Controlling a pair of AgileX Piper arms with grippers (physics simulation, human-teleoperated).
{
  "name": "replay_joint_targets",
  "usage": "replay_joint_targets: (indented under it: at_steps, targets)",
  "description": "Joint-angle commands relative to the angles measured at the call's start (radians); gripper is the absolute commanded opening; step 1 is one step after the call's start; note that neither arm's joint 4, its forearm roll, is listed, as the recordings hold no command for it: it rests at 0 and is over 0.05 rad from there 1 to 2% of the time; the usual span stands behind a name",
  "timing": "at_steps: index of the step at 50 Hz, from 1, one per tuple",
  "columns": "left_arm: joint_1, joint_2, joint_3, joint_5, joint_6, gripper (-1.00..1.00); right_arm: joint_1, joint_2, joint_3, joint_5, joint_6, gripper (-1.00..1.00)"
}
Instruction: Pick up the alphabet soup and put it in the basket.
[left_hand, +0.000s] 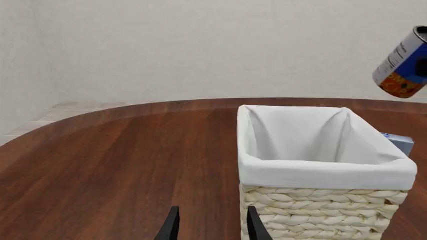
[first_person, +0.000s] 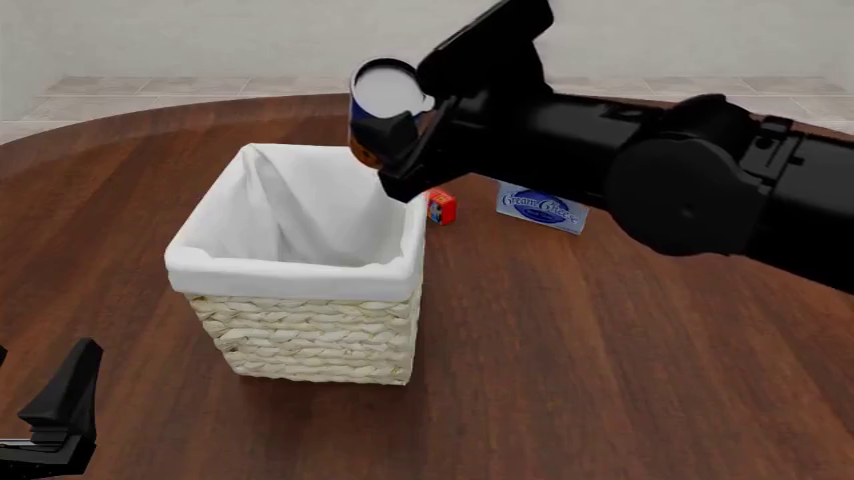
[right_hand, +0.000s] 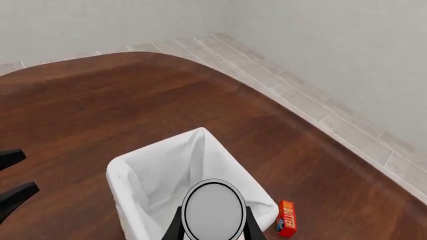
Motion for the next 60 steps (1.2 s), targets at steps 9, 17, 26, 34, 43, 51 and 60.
replay_joint_targets:
  at_steps: [9, 17, 26, 34, 43, 51, 60]
  targets:
    - [0.0, 0.0, 0.0, 0.0, 0.0, 1.0, 0.007, 0.018, -0.019, -0.005, 0.007, -1.0]
    - [0.0, 0.0, 0.0, 0.0, 0.0, 1.0, 0.017, 0.035, -0.016, -0.018, -0.004, -1.0]
    - [0.0, 0.0, 0.0, 0.0, 0.0, 1.0, 0.029, 0.057, -0.028, -0.02, -0.008, -1.0]
    - [0.0, 0.0, 0.0, 0.0, 0.0, 1.0, 0.037, 0.068, -0.036, -0.019, -0.012, -1.0]
    - [0.0, 0.0, 0.0, 0.0, 0.0, 1.0, 0.048, 0.083, -0.049, -0.018, -0.014, -1.0]
    - [0.0, 0.0, 0.0, 0.0, 0.0, 1.0, 0.056, 0.094, -0.055, -0.019, -0.017, -1.0]
    - [0.0, 0.0, 0.0, 0.0, 0.0, 1.0, 0.06, 0.105, -0.061, -0.02, -0.022, -1.0]
